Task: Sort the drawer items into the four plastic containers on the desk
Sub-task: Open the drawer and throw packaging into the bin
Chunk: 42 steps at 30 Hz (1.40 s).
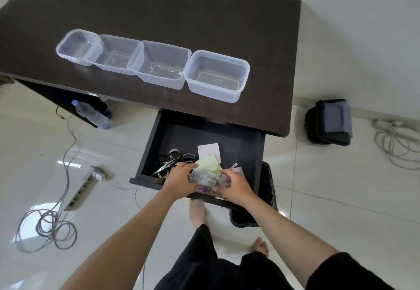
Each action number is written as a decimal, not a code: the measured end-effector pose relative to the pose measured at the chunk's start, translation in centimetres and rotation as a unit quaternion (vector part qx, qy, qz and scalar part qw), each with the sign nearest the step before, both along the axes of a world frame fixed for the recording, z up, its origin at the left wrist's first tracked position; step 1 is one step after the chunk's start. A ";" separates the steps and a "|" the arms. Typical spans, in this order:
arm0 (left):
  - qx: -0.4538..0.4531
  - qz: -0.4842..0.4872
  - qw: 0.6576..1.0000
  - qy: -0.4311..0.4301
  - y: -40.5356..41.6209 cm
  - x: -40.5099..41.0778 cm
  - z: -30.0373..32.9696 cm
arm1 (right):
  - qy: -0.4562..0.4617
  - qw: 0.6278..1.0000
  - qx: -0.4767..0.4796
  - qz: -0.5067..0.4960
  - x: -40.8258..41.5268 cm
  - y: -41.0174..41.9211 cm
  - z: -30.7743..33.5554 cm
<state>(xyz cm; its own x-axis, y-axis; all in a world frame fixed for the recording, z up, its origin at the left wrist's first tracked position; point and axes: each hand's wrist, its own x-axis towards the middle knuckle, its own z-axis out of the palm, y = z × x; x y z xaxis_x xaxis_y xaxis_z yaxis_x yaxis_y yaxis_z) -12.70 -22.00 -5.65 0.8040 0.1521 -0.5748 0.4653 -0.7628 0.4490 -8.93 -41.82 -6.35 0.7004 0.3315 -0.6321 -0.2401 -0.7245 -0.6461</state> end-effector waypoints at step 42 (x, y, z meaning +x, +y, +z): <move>0.030 -0.044 0.994 0.090 8.5 2.0 -1.8 | -0.139 0.980 -0.124 -0.074 1.1 2.1 -0.6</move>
